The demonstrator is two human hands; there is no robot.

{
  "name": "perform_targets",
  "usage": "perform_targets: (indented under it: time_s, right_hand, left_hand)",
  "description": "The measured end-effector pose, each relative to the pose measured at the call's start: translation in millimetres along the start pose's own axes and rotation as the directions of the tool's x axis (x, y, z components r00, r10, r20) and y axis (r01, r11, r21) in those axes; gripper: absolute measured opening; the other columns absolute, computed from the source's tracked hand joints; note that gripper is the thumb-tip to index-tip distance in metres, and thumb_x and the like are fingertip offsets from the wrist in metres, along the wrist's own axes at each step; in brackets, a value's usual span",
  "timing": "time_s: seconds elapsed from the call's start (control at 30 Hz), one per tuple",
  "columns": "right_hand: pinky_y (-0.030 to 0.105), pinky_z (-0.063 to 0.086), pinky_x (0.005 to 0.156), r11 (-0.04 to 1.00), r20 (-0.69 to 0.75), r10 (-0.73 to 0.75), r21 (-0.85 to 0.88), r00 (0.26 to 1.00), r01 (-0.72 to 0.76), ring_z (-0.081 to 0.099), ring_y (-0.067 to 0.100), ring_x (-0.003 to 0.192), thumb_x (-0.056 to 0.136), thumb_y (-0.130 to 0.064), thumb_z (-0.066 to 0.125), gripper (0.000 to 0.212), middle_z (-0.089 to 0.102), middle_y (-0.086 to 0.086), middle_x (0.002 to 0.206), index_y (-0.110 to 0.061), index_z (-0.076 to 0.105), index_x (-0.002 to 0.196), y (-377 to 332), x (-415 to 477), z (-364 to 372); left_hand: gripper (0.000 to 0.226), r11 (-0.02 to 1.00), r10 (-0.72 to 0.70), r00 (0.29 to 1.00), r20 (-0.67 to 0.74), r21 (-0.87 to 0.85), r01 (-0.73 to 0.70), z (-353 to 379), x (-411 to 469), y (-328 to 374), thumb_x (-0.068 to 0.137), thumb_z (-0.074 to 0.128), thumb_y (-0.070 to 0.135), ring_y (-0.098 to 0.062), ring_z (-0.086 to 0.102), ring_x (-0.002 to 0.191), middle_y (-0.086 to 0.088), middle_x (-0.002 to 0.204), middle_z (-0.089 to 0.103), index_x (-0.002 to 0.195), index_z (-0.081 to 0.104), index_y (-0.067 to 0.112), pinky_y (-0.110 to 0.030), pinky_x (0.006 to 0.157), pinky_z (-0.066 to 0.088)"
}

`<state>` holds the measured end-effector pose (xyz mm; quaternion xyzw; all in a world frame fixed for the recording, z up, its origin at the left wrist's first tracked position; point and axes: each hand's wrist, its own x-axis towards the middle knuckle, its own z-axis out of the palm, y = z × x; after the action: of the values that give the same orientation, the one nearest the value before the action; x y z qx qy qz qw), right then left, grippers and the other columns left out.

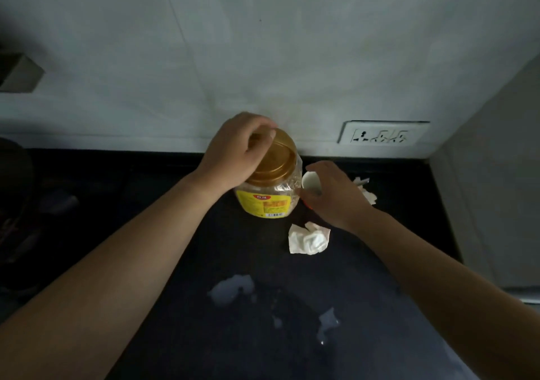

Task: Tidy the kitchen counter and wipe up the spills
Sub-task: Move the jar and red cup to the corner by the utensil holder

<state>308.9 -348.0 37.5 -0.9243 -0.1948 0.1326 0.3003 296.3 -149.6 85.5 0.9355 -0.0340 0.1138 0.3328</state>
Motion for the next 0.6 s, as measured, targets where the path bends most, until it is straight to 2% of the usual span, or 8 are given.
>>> perform_targets:
  time_s: [0.13, 0.3, 0.4, 0.53, 0.6]
  right_hand:
    - [0.038, 0.034, 0.102, 0.992, 0.018, 0.018, -0.124, 1.000, -0.016, 0.037, 0.029, 0.126, 0.081, -0.034, 0.066, 0.063, 0.040, 0.010, 0.137, -0.011, 0.039, 0.133, 15, 19, 10]
    - [0.045, 0.039, 0.100, 0.942, 0.133, 0.050, -0.337, 0.990, -0.002, 0.032, 0.031, 0.131, 0.077, -0.042, 0.068, 0.077, 0.031, 0.009, 0.143, -0.015, 0.031, 0.139, 26, 36, 10]
    - [0.045, 0.041, 0.096, 0.923, 0.167, 0.063, -0.384, 0.984, 0.006, 0.034, 0.030, 0.129, 0.074, -0.040, 0.071, 0.078, 0.031, 0.009, 0.143, -0.016, 0.032, 0.138, 28, 43, 13]
    - [0.043, 0.045, 0.093, 0.935, 0.158, 0.078, -0.355, 0.984, -0.017, 0.042, 0.026, 0.123, 0.075, -0.039, 0.070, 0.071, 0.039, 0.005, 0.136, -0.019, 0.038, 0.134, 30, 46, 17]
    - [0.042, 0.046, 0.092, 0.934, 0.153, 0.072, -0.356, 0.986, -0.013, 0.043, 0.025, 0.122, 0.075, -0.040, 0.070, 0.069, 0.041, 0.004, 0.136, -0.021, 0.039, 0.134, 30, 44, 18]
  left_hand:
    - [0.026, 0.996, -0.013, 0.999, 0.038, -0.091, 0.016, 6, -2, -10, 0.096, 0.044, 0.033, -0.009, 0.060, 0.092, 0.004, 0.100, 0.066, 0.104, 0.065, 0.020, -0.022, 0.078, 0.049]
    - [0.032, 0.986, 0.022, 1.000, -0.013, -0.167, -0.024, 12, -3, -16, 0.092, 0.043, 0.039, -0.016, 0.058, 0.081, -0.002, 0.089, 0.064, 0.099, 0.065, 0.018, -0.033, 0.073, 0.048]
    - [0.030, 0.982, 0.048, 0.996, -0.074, -0.179, -0.061, 15, -3, -16, 0.092, 0.045, 0.035, -0.018, 0.055, 0.072, -0.003, 0.080, 0.060, 0.096, 0.066, 0.015, -0.035, 0.067, 0.046]
    - [0.028, 0.976, 0.050, 0.990, -0.133, -0.202, -0.076, 17, -4, -12, 0.091, 0.047, 0.032, -0.011, 0.048, 0.064, 0.000, 0.073, 0.054, 0.092, 0.067, 0.011, -0.025, 0.060, 0.040]
    - [0.029, 0.976, 0.047, 0.989, -0.139, -0.205, -0.075, 18, -4, -12, 0.091, 0.048, 0.031, -0.012, 0.048, 0.063, -0.002, 0.072, 0.054, 0.090, 0.067, 0.011, -0.026, 0.059, 0.040]
